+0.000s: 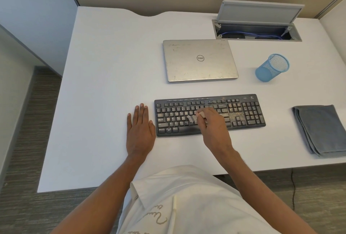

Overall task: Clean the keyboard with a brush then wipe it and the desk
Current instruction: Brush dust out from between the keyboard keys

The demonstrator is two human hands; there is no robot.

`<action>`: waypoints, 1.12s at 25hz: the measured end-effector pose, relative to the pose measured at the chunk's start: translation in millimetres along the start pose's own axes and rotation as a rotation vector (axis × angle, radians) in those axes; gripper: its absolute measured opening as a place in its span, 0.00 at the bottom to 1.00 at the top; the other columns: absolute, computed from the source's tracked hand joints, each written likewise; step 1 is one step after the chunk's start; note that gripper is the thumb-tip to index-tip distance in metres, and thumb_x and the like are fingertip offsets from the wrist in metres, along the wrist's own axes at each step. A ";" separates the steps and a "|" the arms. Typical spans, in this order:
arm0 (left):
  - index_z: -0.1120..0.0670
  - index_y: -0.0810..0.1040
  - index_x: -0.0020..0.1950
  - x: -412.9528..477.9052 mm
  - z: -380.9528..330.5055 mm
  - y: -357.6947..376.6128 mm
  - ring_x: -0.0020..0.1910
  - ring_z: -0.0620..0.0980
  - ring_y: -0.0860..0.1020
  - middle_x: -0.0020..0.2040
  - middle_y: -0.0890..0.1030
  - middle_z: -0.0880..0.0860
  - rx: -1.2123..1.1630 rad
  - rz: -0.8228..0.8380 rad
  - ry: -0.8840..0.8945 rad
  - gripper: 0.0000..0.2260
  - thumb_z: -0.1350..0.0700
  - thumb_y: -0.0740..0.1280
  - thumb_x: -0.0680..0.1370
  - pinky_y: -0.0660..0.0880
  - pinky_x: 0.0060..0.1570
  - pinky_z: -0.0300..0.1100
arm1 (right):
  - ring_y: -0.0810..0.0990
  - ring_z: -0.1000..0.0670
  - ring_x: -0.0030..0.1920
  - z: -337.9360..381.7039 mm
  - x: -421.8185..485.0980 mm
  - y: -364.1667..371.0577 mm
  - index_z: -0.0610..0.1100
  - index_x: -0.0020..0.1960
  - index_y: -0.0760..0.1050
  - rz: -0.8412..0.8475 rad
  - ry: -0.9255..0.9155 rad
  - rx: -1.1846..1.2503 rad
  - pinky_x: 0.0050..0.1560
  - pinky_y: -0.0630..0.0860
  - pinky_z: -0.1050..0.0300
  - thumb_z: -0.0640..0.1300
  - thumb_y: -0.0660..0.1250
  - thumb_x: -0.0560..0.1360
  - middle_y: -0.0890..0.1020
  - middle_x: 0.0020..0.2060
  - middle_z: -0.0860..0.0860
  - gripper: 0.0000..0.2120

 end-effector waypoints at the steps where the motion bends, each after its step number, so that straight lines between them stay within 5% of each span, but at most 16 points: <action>1: 0.59 0.59 0.85 0.0 -0.3 0.0 0.86 0.52 0.53 0.86 0.59 0.55 -0.002 0.001 0.000 0.27 0.52 0.48 0.86 0.47 0.85 0.55 | 0.77 0.48 0.46 -1.3 0.0 2.9 0.40 0.53 0.79 0.035 -0.003 -0.009 0.46 0.76 0.51 0.39 0.61 0.84 0.79 0.46 0.50 0.08; 7: 0.59 0.60 0.85 0.1 -0.3 -0.6 0.86 0.52 0.54 0.86 0.59 0.55 -0.004 0.001 -0.001 0.27 0.52 0.48 0.86 0.48 0.85 0.56 | 0.75 0.48 0.42 -4.4 1.3 -2.4 0.42 0.47 0.74 0.080 0.039 -0.154 0.43 0.75 0.46 0.40 0.59 0.84 0.76 0.43 0.50 0.08; 16: 0.59 0.59 0.85 0.5 -0.4 -0.3 0.86 0.52 0.53 0.86 0.58 0.55 -0.005 0.012 -0.002 0.27 0.52 0.47 0.86 0.46 0.85 0.55 | 0.78 0.54 0.38 4.1 -7.0 15.1 0.44 0.48 0.80 0.117 0.155 0.154 0.40 0.75 0.60 0.41 0.64 0.82 0.82 0.40 0.52 0.07; 20: 0.59 0.60 0.85 0.3 -0.2 -1.0 0.86 0.53 0.54 0.86 0.59 0.55 -0.006 0.001 -0.001 0.27 0.52 0.47 0.87 0.47 0.85 0.56 | 0.73 0.52 0.33 -29.0 -3.8 -10.3 0.44 0.45 0.79 0.067 0.269 0.102 0.33 0.70 0.53 0.41 0.62 0.83 0.81 0.36 0.46 0.10; 28: 0.59 0.60 0.85 0.0 -1.2 -1.4 0.86 0.53 0.55 0.86 0.59 0.56 0.016 0.002 -0.003 0.27 0.52 0.47 0.87 0.47 0.85 0.55 | 0.73 0.56 0.30 -20.2 6.1 -43.6 0.39 0.42 0.77 -0.055 0.241 0.003 0.32 0.69 0.63 0.38 0.62 0.82 0.79 0.32 0.50 0.12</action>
Point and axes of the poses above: each hand's wrist, its own x-axis towards the middle knuckle, its own y-axis out of the palm, z = x × y, the point moved 6 cm from there along x, towards the middle knuckle
